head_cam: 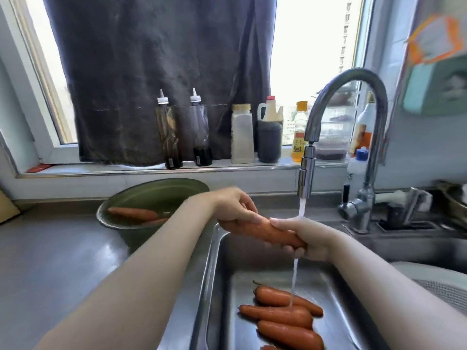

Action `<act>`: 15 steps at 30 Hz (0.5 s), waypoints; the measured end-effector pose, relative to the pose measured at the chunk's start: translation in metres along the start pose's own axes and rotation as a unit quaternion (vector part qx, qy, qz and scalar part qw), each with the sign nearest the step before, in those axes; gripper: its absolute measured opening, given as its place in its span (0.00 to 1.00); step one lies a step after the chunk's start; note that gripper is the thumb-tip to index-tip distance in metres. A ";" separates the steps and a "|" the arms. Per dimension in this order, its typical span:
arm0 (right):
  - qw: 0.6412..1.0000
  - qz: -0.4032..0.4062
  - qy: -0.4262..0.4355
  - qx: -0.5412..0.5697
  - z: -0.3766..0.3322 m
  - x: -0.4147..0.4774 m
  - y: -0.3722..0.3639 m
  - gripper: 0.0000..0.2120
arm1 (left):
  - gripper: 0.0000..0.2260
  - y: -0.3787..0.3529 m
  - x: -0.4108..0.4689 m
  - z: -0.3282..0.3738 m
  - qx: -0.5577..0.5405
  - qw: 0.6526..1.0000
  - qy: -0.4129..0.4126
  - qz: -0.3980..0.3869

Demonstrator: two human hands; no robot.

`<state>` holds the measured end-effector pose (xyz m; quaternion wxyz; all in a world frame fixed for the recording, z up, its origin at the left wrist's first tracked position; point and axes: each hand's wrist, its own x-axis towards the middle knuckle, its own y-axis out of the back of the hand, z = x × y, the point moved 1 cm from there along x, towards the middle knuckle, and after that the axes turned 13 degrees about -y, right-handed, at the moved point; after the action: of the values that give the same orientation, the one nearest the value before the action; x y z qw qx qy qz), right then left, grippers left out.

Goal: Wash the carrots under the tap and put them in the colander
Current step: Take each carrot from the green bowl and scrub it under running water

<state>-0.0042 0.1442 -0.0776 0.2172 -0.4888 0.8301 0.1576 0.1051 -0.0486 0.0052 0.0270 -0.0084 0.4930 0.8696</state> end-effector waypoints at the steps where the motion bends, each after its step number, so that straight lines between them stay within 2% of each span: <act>1: 1.000 -0.003 -0.005 0.005 0.010 0.000 0.008 0.24 | 0.17 -0.014 0.006 0.001 -0.016 1.000 0.006 -0.001; 5: 0.997 -0.006 -0.061 0.044 0.042 0.005 0.032 0.23 | 0.13 -0.067 0.025 -0.011 -0.056 0.998 0.011 0.040; 9: 0.992 0.003 -0.094 0.087 0.064 0.012 0.053 0.24 | 0.12 -0.114 0.033 -0.024 -0.148 0.986 0.038 0.071; 13: 0.978 0.050 -0.093 0.182 0.075 0.018 0.063 0.06 | 0.27 -0.156 0.040 -0.035 -0.225 0.966 0.121 0.035; 15: 0.969 0.064 -0.078 0.225 0.078 0.025 0.068 0.05 | 0.30 -0.173 0.046 -0.040 -0.283 0.944 0.164 0.038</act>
<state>-0.0588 0.1949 -0.1539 0.3750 -0.3596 0.8542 0.0182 0.0678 0.0075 -0.1653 -0.0906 -0.1399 0.2243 0.9602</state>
